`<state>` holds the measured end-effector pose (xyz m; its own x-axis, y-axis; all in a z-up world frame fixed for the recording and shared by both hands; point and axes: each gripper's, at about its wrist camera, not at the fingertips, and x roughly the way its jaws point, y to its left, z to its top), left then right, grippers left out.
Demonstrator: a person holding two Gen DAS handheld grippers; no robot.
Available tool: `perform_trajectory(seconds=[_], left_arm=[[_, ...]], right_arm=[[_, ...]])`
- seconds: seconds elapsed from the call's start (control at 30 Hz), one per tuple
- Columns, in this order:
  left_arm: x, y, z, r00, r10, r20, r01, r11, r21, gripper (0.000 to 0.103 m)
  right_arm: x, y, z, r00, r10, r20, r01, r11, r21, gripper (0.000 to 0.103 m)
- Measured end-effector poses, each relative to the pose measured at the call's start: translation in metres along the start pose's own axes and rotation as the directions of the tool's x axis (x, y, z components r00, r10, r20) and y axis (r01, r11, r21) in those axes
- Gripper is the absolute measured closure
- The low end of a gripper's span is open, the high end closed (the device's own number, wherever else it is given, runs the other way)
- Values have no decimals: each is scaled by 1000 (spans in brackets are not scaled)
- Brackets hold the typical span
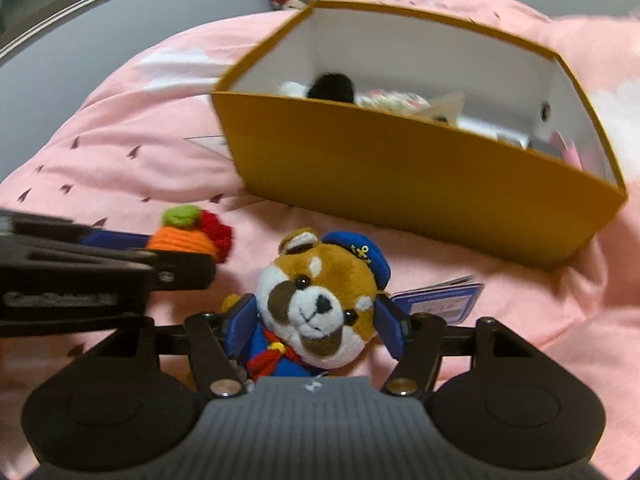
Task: Organize objects
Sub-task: 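Carry both toys over the orange box and lower them inside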
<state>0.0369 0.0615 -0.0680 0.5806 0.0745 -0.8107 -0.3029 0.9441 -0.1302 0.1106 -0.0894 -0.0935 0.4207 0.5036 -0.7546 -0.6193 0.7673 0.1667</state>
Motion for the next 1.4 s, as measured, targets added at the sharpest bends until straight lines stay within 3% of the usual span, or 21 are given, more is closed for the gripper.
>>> perform_trajectory(seconds=[0.17, 0.23, 0.27, 0.33, 0.4, 0.53, 0.7, 1.0, 1.2, 1.4], left_arm=[[0, 3, 2, 1000, 7, -3, -7, 1000, -14, 56], [0, 2, 3, 1000, 4, -4, -4, 1000, -13, 56], [0, 2, 3, 1000, 1, -4, -1, 1000, -13, 56], [-1, 1, 5, 1000, -4, -3, 4, 1000, -14, 56], [-2, 0, 6, 1000, -9, 0, 9, 1000, -14, 56], [-11, -7, 13, 999, -34, 19, 34, 999, -1, 56], [-28, -18, 32, 993, -89, 72, 87, 996, 28, 56], [-39, -29, 86, 969, -160, 189, 157, 987, 29, 56], [-30, -36, 116, 958, -160, 239, 149, 987, 63, 56], [-7, -36, 137, 958, -160, 238, 148, 987, 66, 56]], right_arm=[[8, -15, -1, 999, 0, -39, 4, 994, 110, 31], [12, -22, -2, 997, -8, -72, 20, 987, 162, 21], [12, -27, -3, 996, -10, -86, 26, 981, 190, 21], [8, -34, -3, 996, 45, -81, -24, 970, 240, 41], [3, -36, -3, 996, 56, -71, -36, 965, 261, 45], [-14, -29, 0, 999, 33, -32, -26, 979, 204, 46], [-56, -32, 21, 996, 18, 93, -32, 988, 152, 46], [-111, -67, 82, 950, -63, 307, 33, 994, 101, 46], [-100, -82, 121, 908, -194, 371, 205, 979, 10, 46], [-45, -94, 152, 891, -255, 375, 329, 932, -149, 46]])
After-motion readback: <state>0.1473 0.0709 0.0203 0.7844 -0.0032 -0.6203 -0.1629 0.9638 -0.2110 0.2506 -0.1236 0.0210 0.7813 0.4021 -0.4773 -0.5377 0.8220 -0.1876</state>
